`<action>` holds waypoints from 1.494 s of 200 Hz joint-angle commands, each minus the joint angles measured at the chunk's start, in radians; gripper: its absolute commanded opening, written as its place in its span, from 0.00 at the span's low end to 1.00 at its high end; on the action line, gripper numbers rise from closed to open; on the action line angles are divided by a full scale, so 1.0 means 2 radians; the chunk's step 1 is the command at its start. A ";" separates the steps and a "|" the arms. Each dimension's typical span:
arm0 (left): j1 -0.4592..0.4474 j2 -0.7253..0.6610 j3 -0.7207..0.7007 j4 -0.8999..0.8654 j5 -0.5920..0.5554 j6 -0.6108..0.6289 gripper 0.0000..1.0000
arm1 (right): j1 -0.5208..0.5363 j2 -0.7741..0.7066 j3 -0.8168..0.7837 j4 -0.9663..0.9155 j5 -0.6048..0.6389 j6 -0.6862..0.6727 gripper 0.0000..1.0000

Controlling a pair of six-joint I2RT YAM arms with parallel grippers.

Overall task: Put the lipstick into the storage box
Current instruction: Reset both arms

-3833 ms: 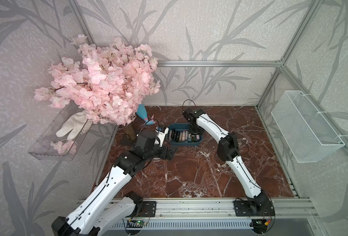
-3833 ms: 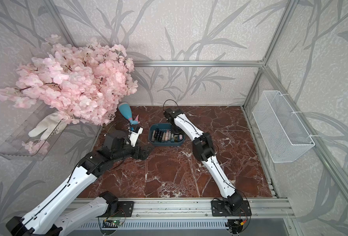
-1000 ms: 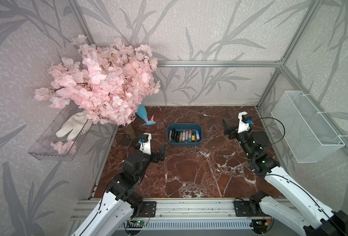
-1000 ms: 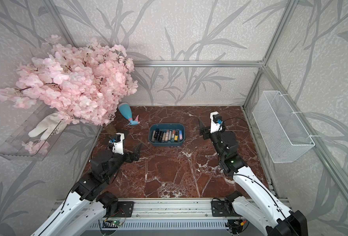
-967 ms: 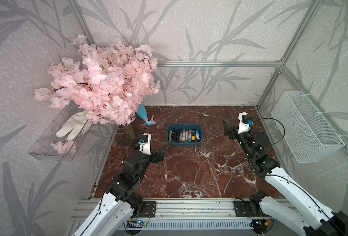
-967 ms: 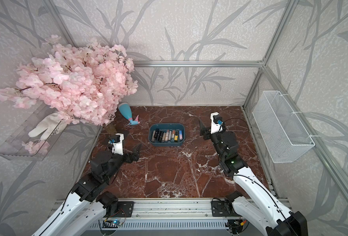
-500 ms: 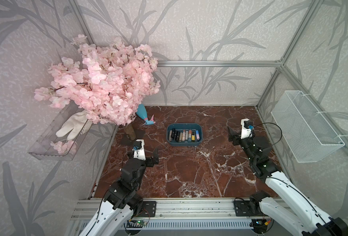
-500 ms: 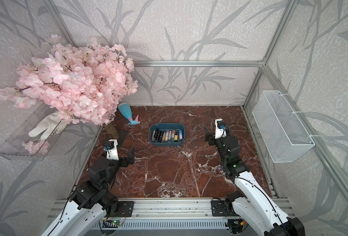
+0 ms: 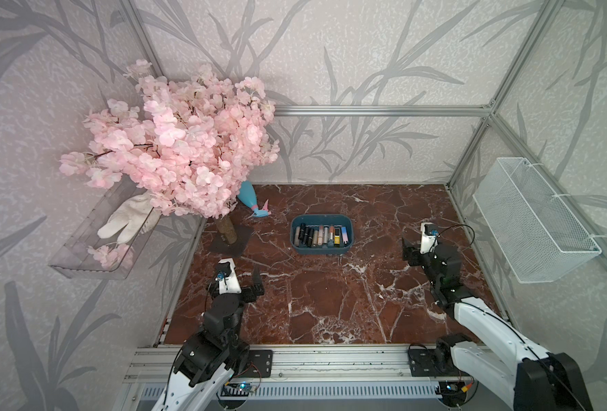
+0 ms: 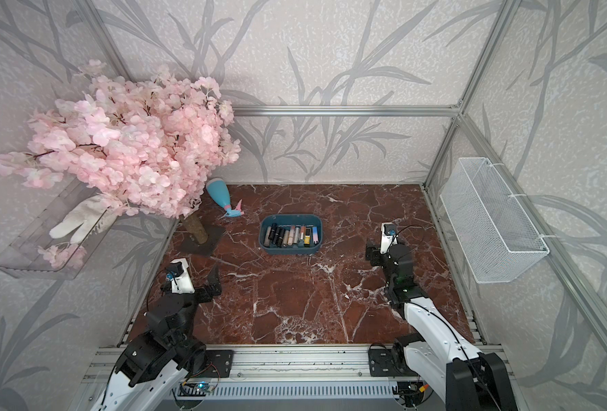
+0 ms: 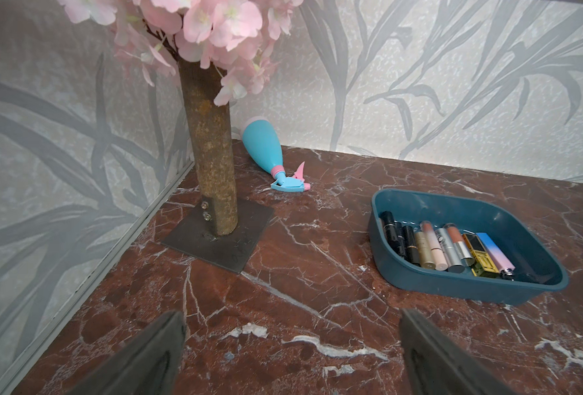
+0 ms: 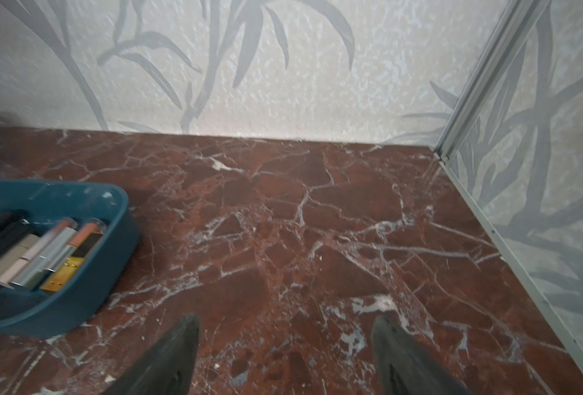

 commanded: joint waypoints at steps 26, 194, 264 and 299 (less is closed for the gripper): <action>0.003 0.004 -0.017 0.004 -0.036 -0.001 1.00 | -0.041 0.090 -0.013 0.120 -0.035 -0.011 0.85; 0.009 0.058 -0.072 0.145 -0.100 0.083 1.00 | -0.050 0.275 0.020 0.263 -0.074 -0.042 1.00; 0.064 0.164 -0.131 0.321 -0.079 0.093 1.00 | -0.051 0.283 0.020 0.272 -0.100 -0.052 0.99; 0.118 0.238 -0.126 0.387 -0.028 0.106 1.00 | -0.051 0.282 0.021 0.269 -0.099 -0.052 0.99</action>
